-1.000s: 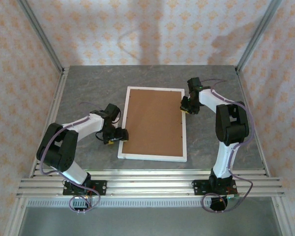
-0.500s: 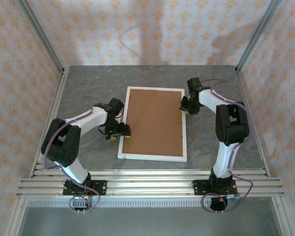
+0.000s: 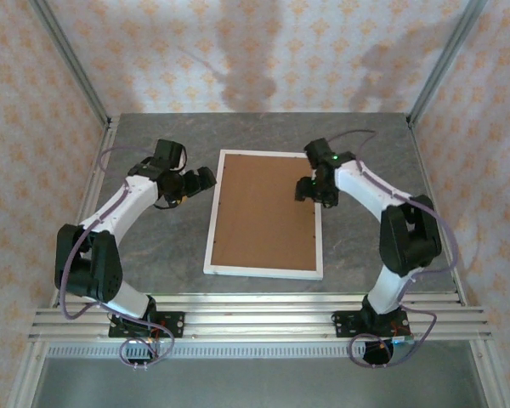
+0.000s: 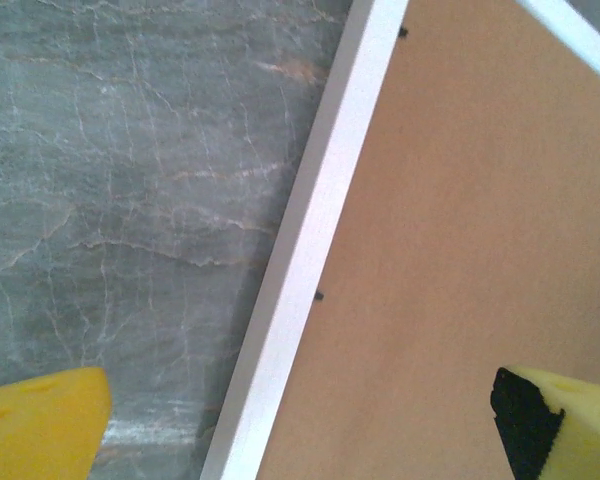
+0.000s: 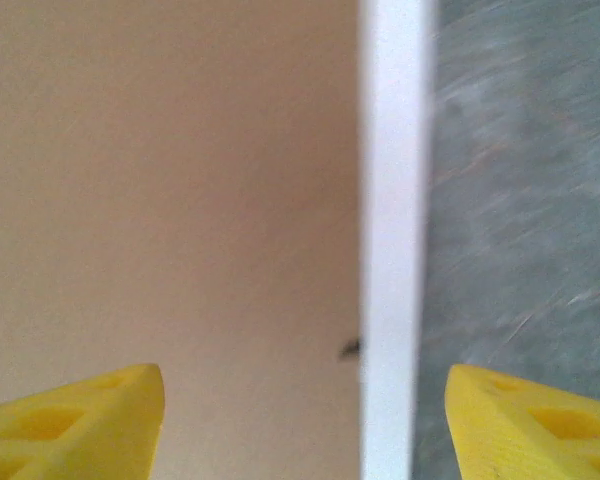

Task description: Put the photo into the frame

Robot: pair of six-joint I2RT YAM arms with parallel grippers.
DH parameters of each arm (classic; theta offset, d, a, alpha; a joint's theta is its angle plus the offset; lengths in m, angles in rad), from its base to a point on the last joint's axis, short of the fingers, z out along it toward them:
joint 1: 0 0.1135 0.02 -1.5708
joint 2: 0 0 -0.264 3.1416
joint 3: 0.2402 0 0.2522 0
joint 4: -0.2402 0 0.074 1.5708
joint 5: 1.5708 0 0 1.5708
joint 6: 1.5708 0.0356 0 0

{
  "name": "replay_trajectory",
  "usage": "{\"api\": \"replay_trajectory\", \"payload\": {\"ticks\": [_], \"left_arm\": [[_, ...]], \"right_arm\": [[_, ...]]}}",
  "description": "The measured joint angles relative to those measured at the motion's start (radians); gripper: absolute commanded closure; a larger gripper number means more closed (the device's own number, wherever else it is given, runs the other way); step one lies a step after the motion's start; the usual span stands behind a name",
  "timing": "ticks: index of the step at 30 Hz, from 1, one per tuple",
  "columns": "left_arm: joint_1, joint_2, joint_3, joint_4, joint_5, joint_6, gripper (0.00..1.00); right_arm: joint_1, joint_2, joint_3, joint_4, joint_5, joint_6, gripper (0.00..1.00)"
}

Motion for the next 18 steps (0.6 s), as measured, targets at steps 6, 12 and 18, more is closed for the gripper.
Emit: {"api": "replay_trajectory", "payload": {"ticks": [6, 12, 18], "left_arm": [[0.075, 0.000, -0.040, 0.069, 0.002, -0.045, 0.00], [0.203, 0.000, -0.101, 0.093, 0.047, -0.050, 0.00], [0.273, 0.005, -0.122, 0.087, 0.070, 0.007, 0.00]], "right_arm": [[0.308, -0.070, -0.063, -0.053, -0.003, -0.041, 0.19], [0.537, -0.053, -0.098, -0.055, -0.012, -0.077, 0.19], [0.662, 0.015, -0.098, -0.043, 0.000, -0.119, 0.19]]}}
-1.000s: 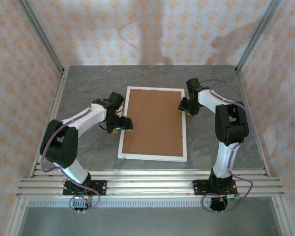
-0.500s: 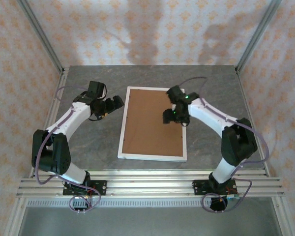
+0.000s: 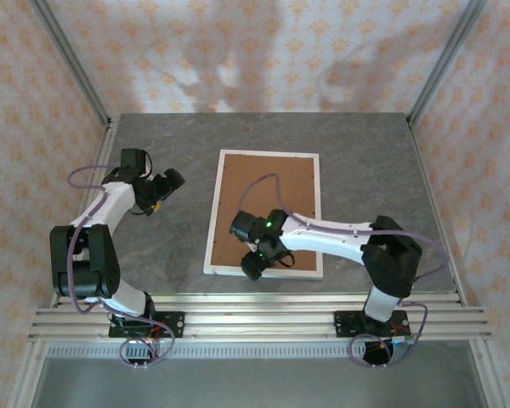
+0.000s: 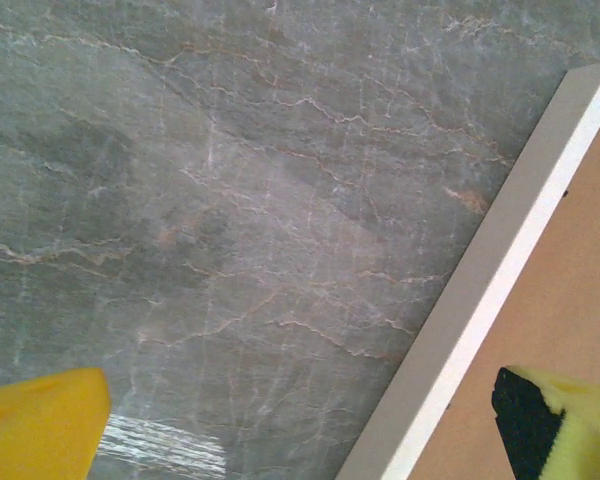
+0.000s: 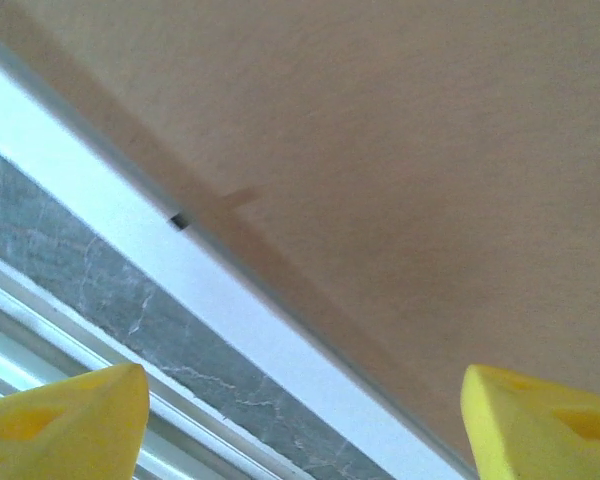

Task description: Put the photo into the frame

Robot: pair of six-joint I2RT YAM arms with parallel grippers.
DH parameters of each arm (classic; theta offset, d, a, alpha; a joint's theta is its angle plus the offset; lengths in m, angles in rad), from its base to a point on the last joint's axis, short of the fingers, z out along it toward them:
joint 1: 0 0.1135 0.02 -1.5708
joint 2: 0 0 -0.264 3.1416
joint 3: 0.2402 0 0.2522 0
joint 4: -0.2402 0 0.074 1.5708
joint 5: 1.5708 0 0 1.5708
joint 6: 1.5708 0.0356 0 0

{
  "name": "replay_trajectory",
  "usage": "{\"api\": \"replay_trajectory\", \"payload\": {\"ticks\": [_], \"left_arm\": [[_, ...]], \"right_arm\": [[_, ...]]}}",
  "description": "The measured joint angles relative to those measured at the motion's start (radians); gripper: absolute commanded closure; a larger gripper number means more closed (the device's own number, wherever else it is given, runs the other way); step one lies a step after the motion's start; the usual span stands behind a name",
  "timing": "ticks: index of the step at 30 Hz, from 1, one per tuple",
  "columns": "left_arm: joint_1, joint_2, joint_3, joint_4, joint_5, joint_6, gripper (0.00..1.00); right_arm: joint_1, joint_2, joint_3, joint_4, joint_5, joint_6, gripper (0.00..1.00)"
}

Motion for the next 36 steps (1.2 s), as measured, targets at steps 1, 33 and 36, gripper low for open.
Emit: {"api": "replay_trajectory", "payload": {"ticks": [1, 33, 36], "left_arm": [[0.002, 0.005, 0.000, 0.001, 0.005, 0.007, 0.00], [0.006, -0.081, -0.019, -0.052, -0.055, 0.013, 0.00], [-0.014, -0.137, -0.034, -0.068, -0.073, -0.003, 0.00]], "right_arm": [[0.013, 0.011, 0.000, 0.002, 0.003, -0.004, 0.20], [-0.150, 0.388, 0.525, 0.148, 0.042, 0.204, 0.29], [-0.278, 0.297, 0.444, 0.134, 0.041, 0.277, 0.26]]}}
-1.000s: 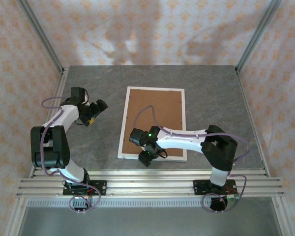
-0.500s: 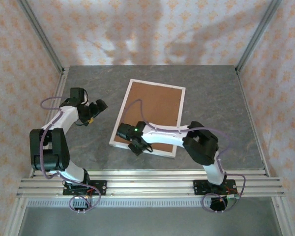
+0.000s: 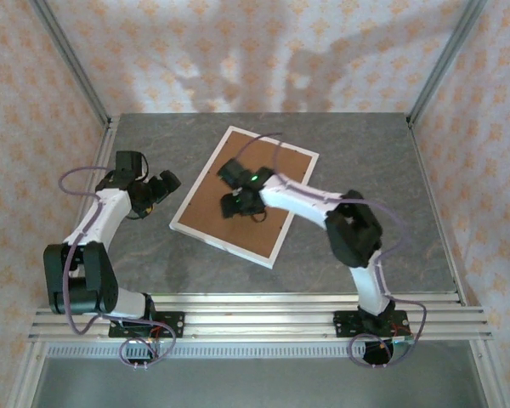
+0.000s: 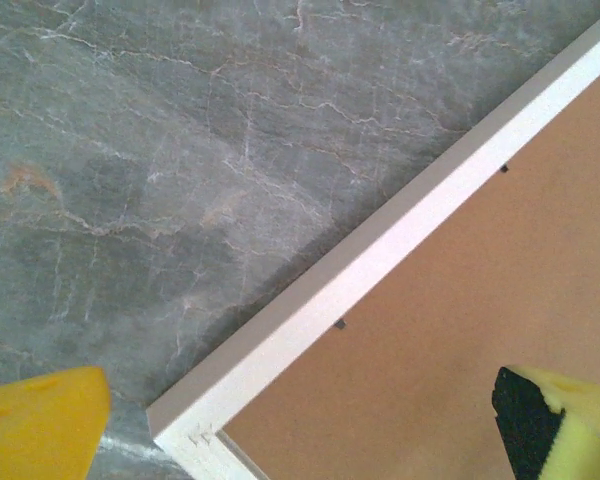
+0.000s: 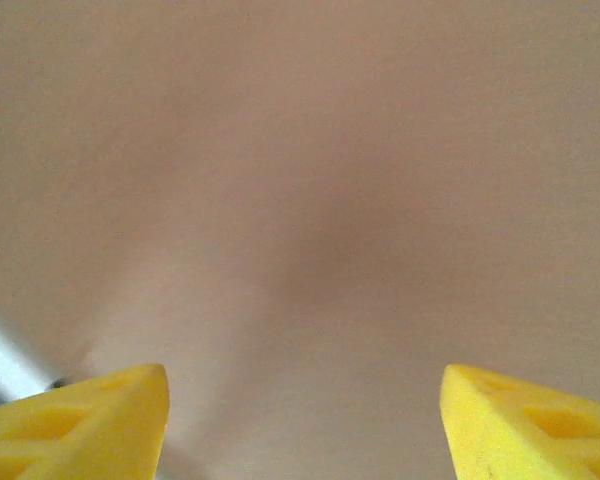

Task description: Put the photo into the frame

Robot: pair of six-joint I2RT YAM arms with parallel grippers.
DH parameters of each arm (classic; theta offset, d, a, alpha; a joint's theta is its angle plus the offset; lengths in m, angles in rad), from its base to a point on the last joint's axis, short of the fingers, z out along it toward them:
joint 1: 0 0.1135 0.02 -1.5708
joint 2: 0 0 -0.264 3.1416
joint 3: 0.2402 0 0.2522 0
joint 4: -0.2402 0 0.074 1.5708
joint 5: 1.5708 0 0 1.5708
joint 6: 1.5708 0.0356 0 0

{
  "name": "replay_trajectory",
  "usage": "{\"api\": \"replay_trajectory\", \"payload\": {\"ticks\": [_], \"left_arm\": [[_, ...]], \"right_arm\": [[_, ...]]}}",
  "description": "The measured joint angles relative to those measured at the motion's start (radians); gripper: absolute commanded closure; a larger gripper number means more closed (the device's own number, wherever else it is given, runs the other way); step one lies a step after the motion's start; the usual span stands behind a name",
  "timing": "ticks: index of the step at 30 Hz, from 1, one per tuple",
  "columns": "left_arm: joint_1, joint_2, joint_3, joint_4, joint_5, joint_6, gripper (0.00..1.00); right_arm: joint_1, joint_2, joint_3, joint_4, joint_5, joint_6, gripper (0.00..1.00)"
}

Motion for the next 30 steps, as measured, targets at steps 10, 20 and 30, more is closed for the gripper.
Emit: {"api": "replay_trajectory", "payload": {"ticks": [10, 20, 30], "left_arm": [[-0.256, -0.256, -0.207, -0.038, -0.158, -0.145, 0.00], [-0.288, -0.294, -0.354, 0.080, -0.163, -0.328, 0.00], [-0.301, -0.186, -0.371, 0.269, -0.125, -0.377, 0.00]], "right_arm": [[-0.391, -0.115, -0.087, -0.003, 0.043, 0.195, 0.25], [-0.538, 0.082, -0.006, 0.047, 0.039, 0.267, 0.32], [-0.563, 0.186, 0.096, 0.086, 0.009, 0.289, 0.50]]}}
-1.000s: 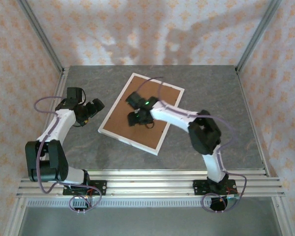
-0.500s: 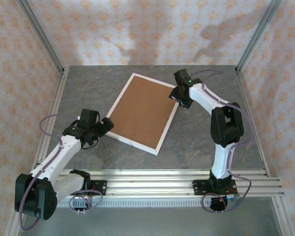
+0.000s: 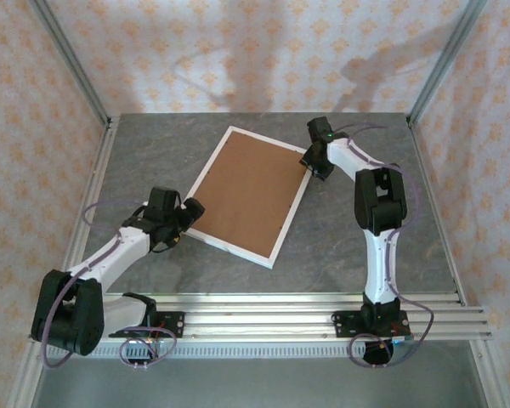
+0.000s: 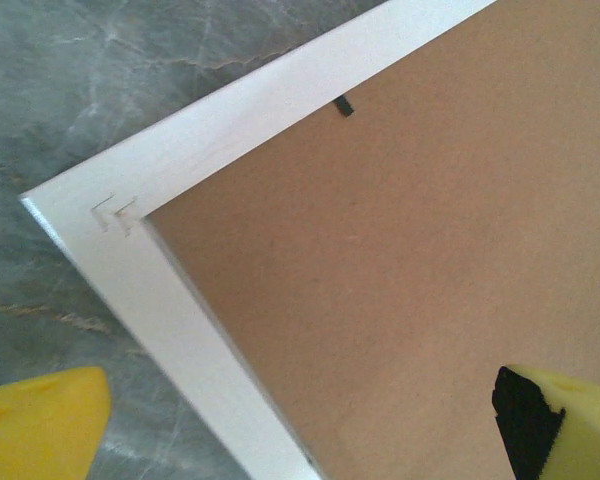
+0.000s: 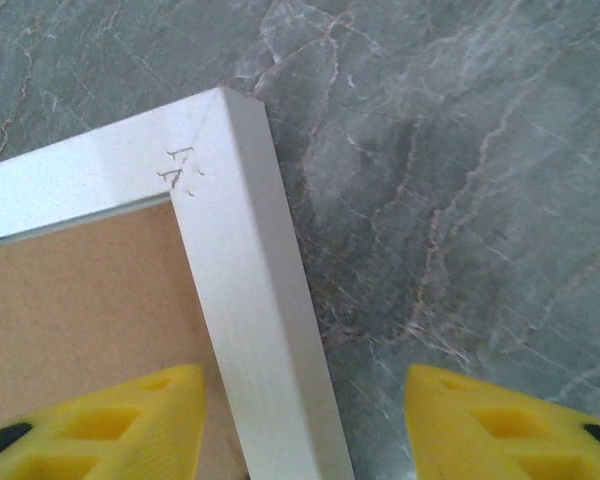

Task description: Put the photo into the frame

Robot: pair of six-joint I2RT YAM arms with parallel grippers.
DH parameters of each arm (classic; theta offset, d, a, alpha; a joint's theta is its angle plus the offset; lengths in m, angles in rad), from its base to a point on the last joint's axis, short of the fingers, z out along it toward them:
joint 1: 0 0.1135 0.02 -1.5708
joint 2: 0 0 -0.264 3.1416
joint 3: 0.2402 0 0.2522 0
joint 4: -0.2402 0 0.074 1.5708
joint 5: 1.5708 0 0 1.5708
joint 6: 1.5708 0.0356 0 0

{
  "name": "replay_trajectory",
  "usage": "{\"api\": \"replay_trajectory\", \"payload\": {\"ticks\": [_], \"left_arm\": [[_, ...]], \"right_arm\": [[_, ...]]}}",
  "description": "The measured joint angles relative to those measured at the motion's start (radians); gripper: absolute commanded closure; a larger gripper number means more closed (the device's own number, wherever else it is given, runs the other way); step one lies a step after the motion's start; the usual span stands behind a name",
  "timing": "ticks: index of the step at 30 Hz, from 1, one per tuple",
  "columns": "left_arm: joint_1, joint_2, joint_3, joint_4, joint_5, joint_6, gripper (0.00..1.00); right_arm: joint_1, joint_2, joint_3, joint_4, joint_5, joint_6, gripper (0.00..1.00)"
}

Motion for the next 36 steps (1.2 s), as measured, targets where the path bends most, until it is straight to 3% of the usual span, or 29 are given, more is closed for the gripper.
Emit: {"api": "replay_trajectory", "payload": {"ticks": [4, 7, 13, 18, 22, 27, 33, 36], "left_arm": [[0.000, 0.057, -0.005, 0.067, 0.016, -0.006, 0.00], [0.000, 0.083, -0.006, 0.103, 0.016, -0.007, 0.00], [0.000, 0.184, 0.001, 0.167, 0.016, 0.002, 0.00], [0.000, 0.259, 0.085, 0.119, 0.016, 0.029, 0.00], [0.000, 0.358, 0.194, 0.108, 0.020, 0.066, 0.00], [0.000, 0.479, 0.361, 0.160, 0.022, 0.119, 0.00], [0.024, 0.532, 0.488, 0.164, 0.034, 0.180, 0.00], [0.049, 0.525, 0.500, 0.135, 0.035, 0.209, 0.00]], "right_arm": [[0.001, 0.014, 0.015, 0.007, -0.009, 0.006, 0.67], [0.000, 0.009, -0.003, 0.036, -0.007, 0.008, 0.72], [-0.004, -0.099, -0.177, 0.121, 0.005, 0.026, 0.76], [-0.006, -0.259, -0.390, 0.119, 0.023, 0.055, 0.74], [-0.005, -0.417, -0.576, 0.131, 0.006, 0.111, 0.68], [0.021, -0.568, -0.736, 0.134, -0.008, 0.168, 0.43], [-0.032, -0.623, -0.659, 0.080, 0.022, 0.025, 0.22], [-0.089, -0.580, -0.532, 0.058, 0.024, -0.111, 0.19]]}}
